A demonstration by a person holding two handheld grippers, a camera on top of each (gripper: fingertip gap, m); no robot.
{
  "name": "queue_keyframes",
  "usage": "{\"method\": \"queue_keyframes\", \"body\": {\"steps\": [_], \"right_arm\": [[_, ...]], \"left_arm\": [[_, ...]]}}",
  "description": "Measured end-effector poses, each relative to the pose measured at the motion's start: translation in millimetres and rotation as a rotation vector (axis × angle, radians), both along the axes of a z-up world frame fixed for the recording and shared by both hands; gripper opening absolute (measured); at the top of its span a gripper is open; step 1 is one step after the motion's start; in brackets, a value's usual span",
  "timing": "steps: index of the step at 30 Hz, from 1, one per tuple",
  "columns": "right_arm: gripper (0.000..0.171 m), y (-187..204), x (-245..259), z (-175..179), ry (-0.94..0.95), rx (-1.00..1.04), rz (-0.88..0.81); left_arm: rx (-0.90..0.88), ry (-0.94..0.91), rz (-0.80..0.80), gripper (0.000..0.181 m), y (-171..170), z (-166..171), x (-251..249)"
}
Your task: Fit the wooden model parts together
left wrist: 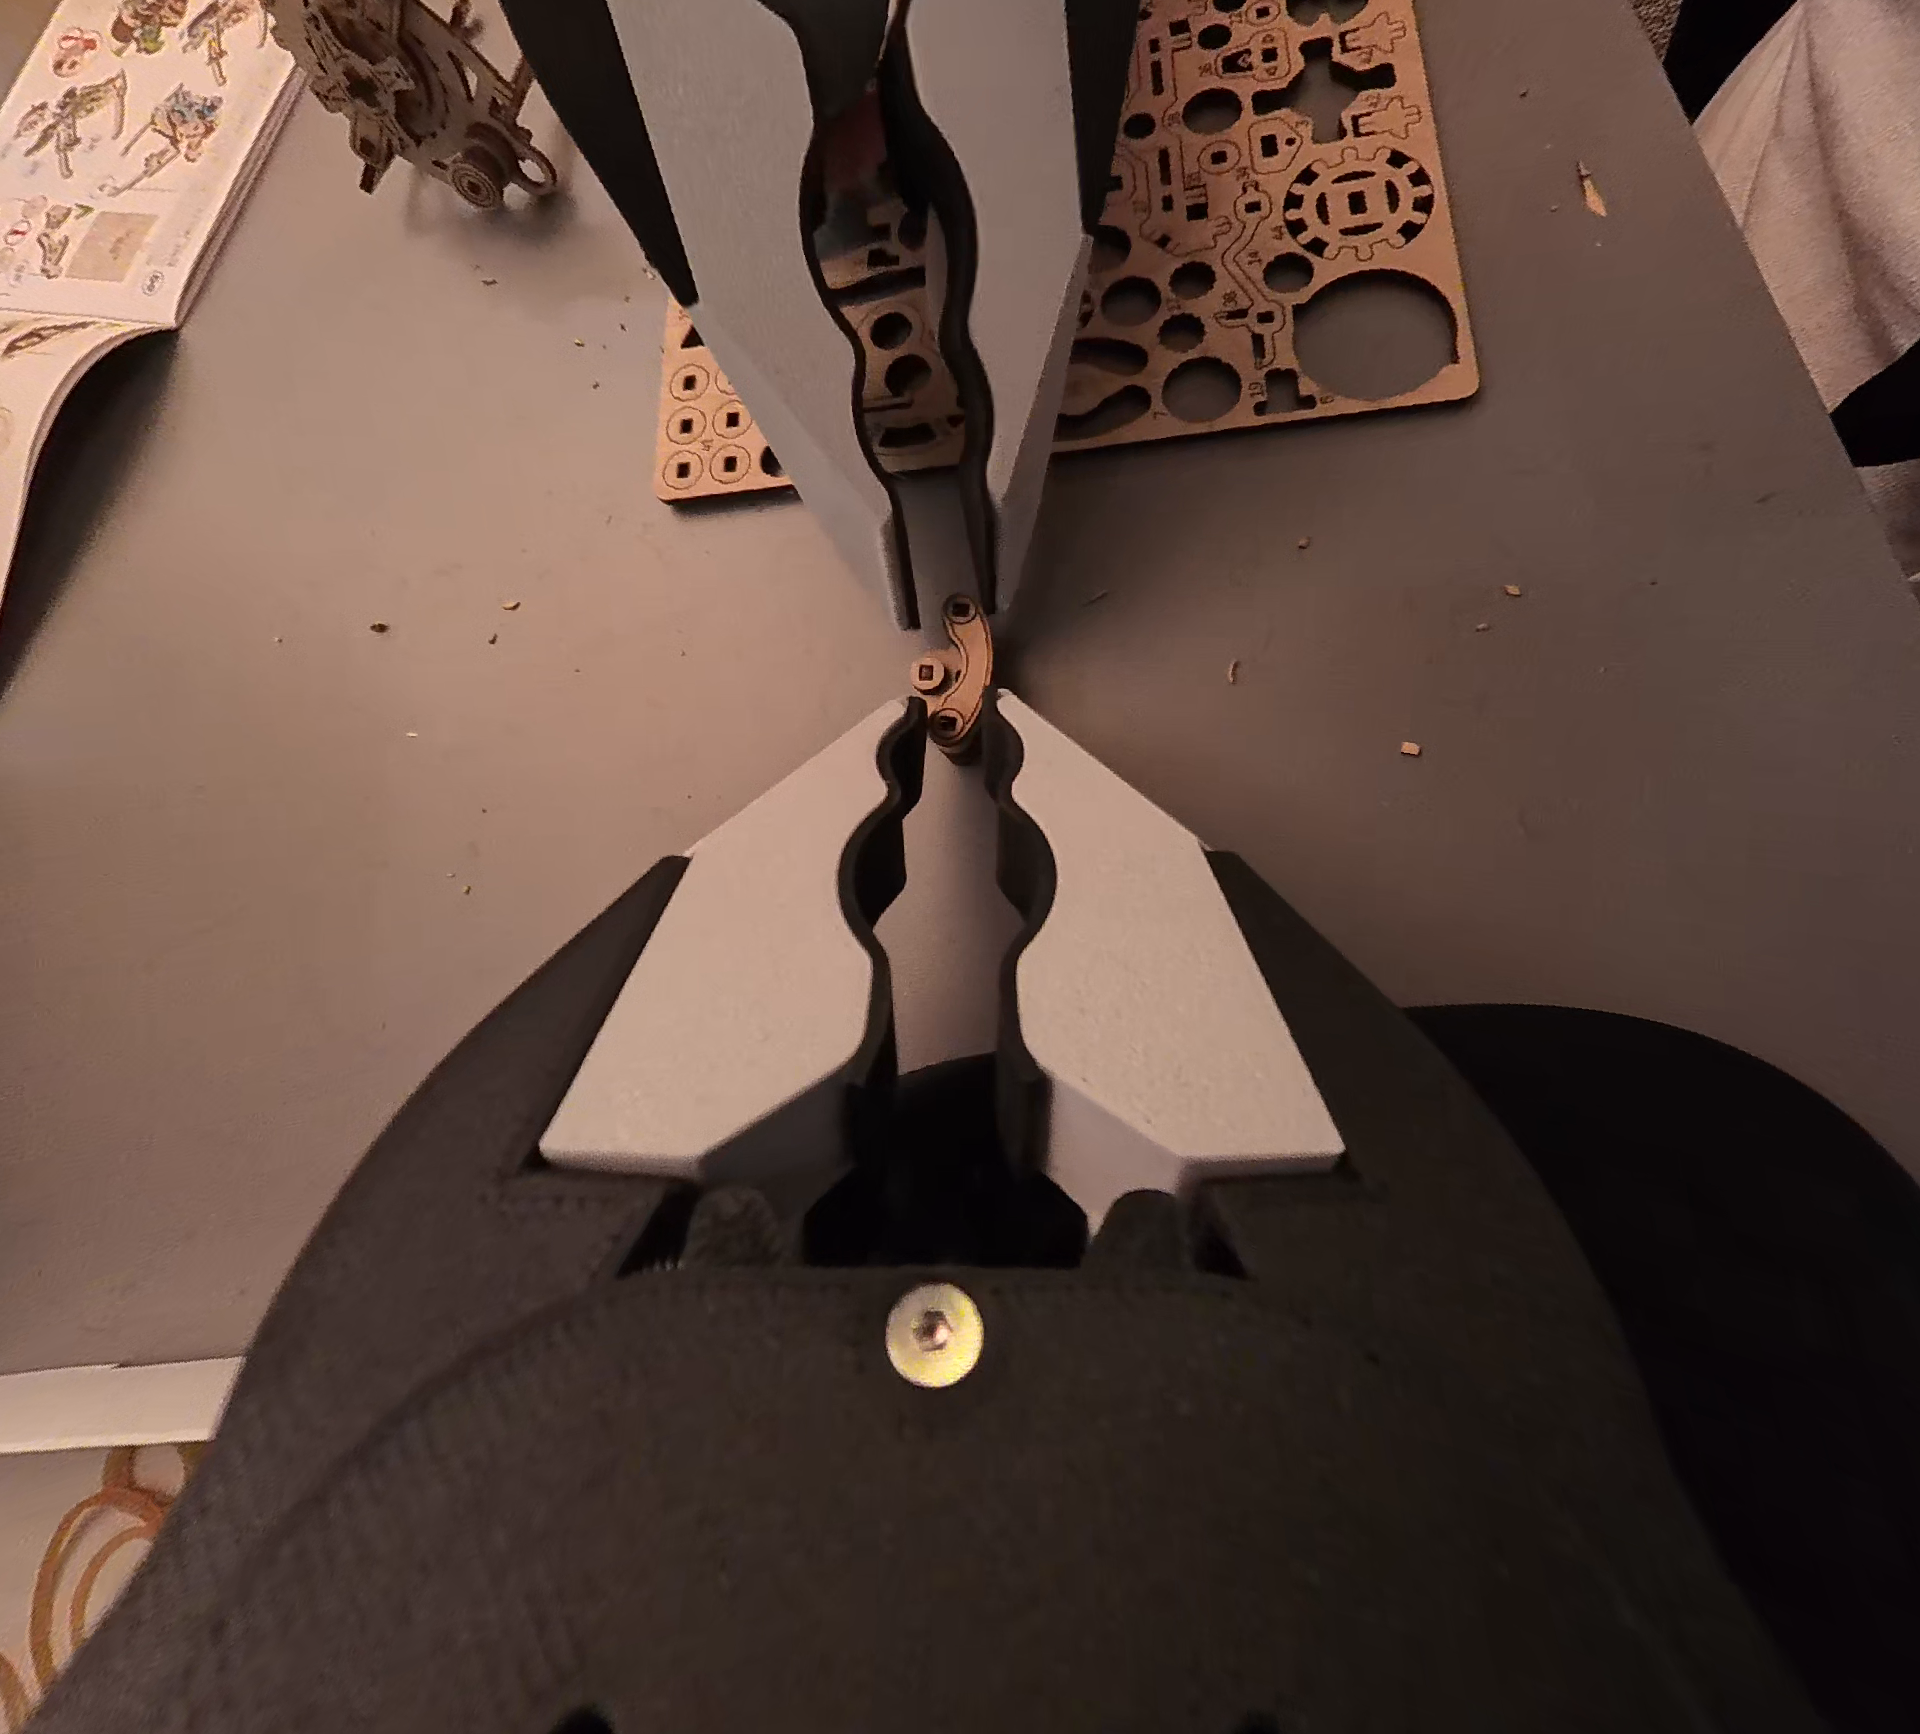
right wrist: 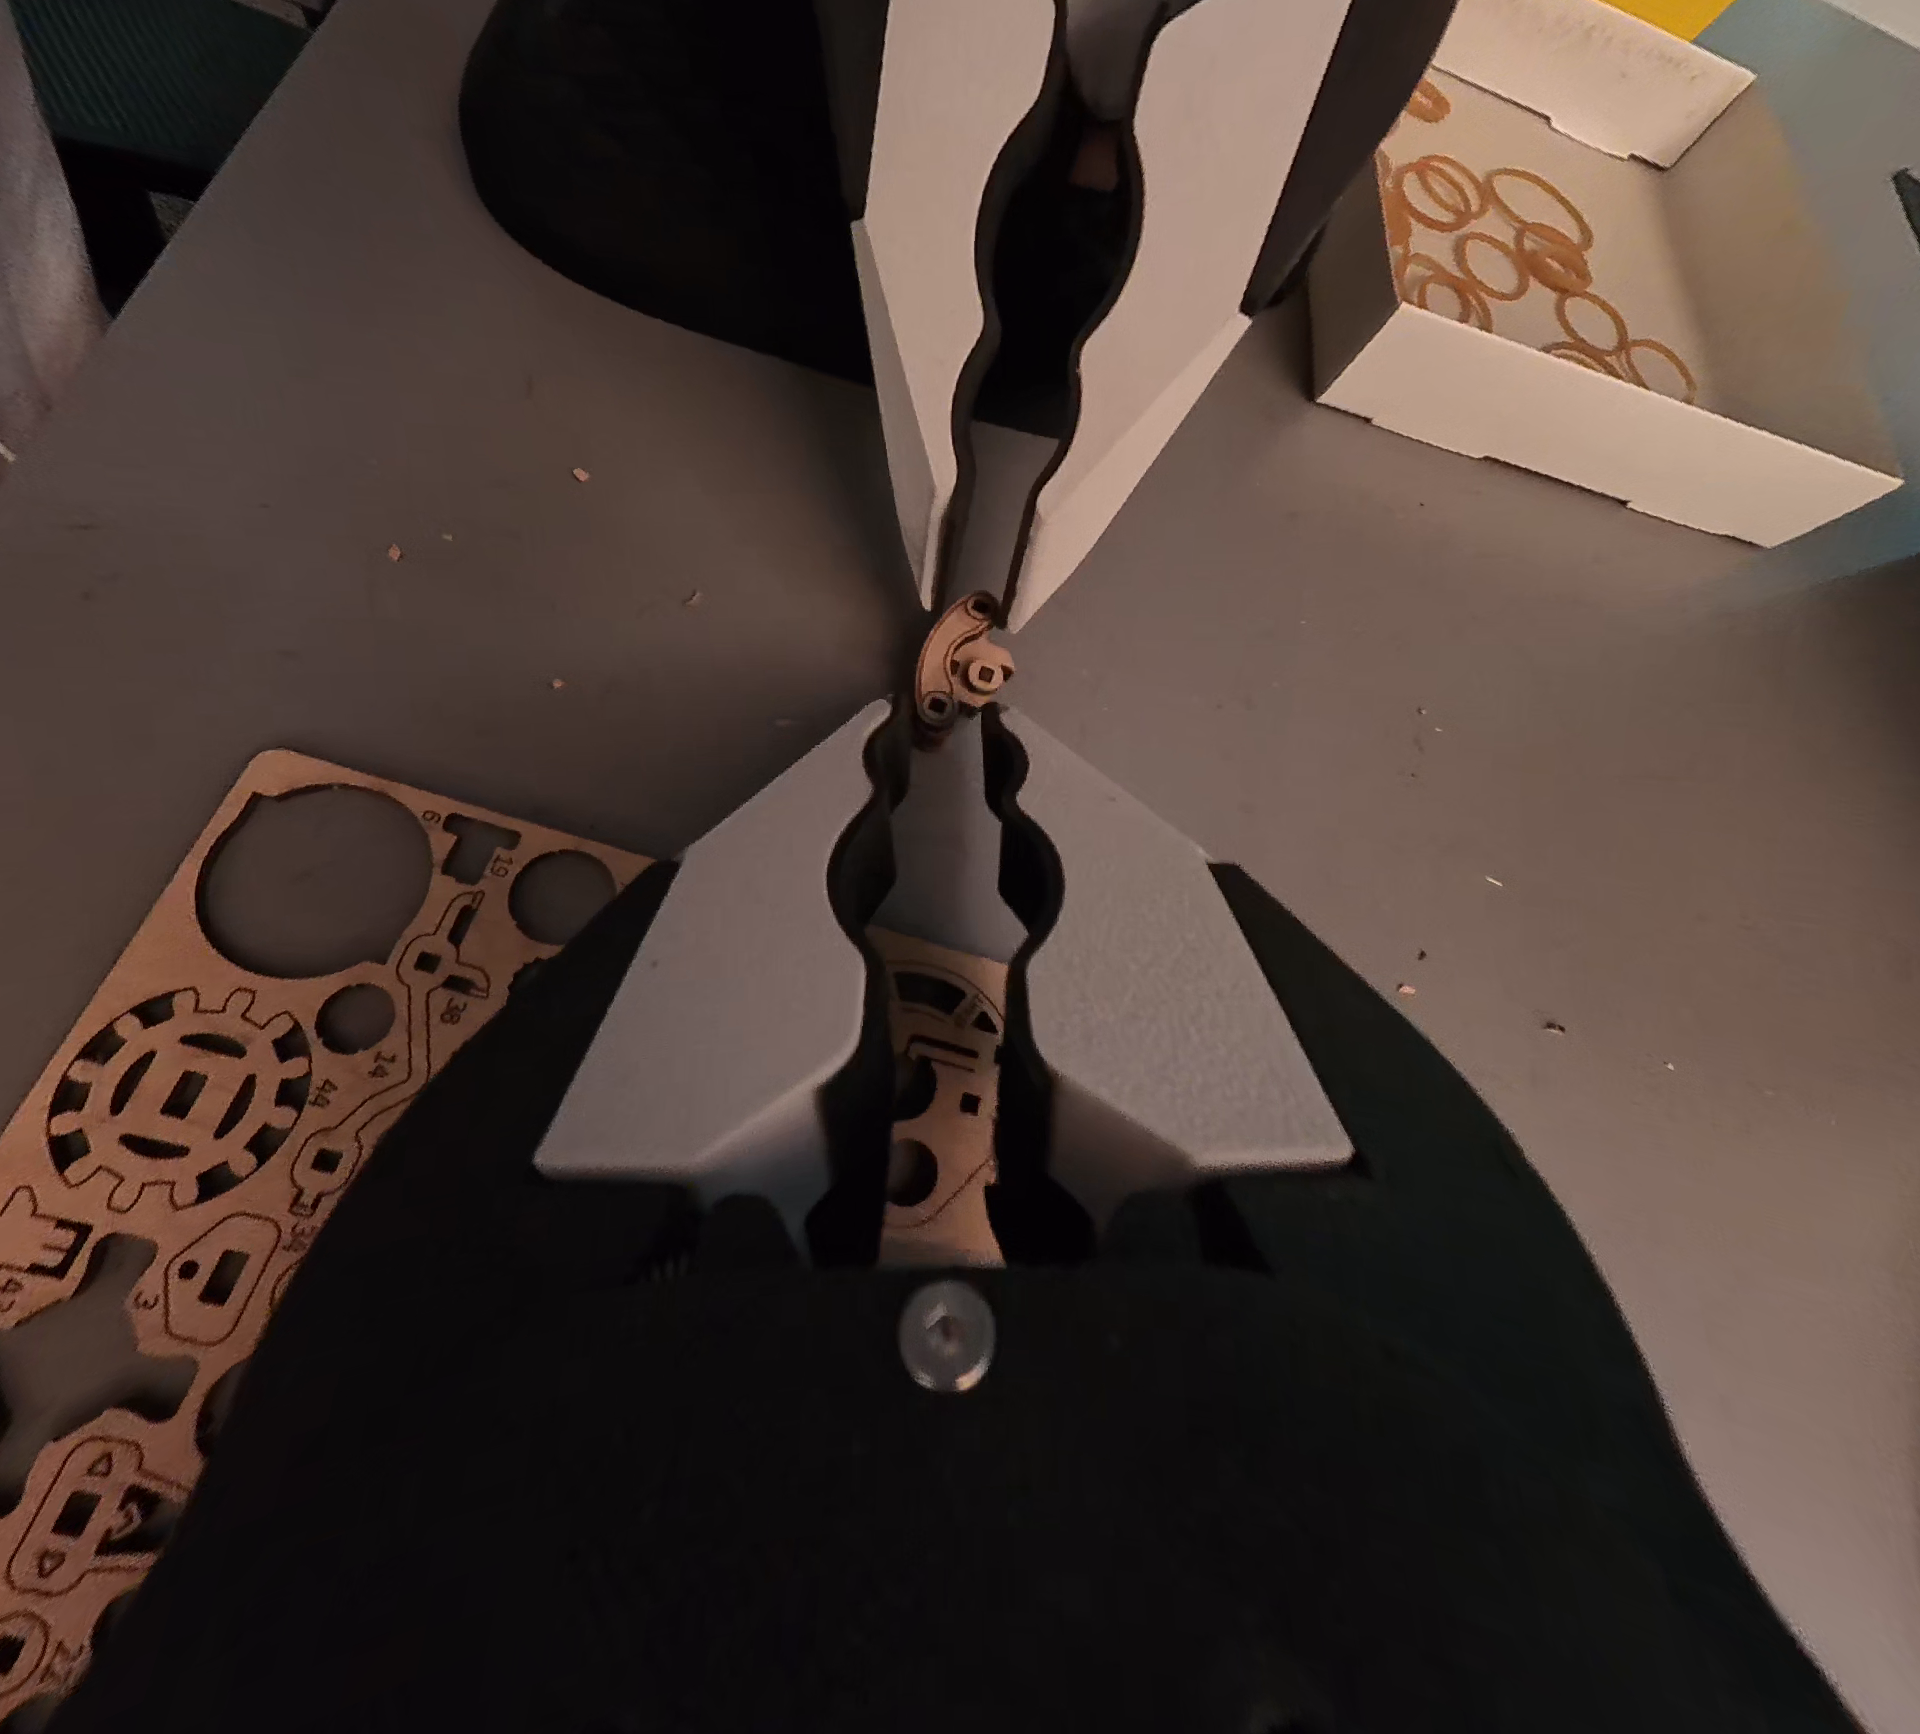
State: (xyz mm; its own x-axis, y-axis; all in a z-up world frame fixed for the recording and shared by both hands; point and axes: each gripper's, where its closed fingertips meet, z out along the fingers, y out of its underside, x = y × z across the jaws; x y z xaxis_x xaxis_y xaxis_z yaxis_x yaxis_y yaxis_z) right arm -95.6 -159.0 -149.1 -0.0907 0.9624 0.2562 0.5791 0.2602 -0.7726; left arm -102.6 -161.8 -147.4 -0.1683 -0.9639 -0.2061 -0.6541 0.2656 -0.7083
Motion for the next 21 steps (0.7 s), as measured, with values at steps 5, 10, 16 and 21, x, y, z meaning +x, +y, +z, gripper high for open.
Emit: {"method": "queue_keyframes", "body": {"steps": [5,10,16,21], "right_arm": [[0.007,-2,1,-5,-0.029,-0.028,0.004],[0.007,-1,2,-3,-0.017,-0.042,-0.004],[0.000,-1,3,16,0.077,-0.014,0.016],[0.000,0,1,12,0.061,-0.048,-0.001]], "left_arm": [[-0.001,0.000,0.005,0.009,1,0,0],[-0.003,0.000,0.004,0.009,1,0,0],[-0.003,0.000,0.004,0.009,1,0,0],[-0.004,0.000,0.004,0.009,1,0,0]]}}
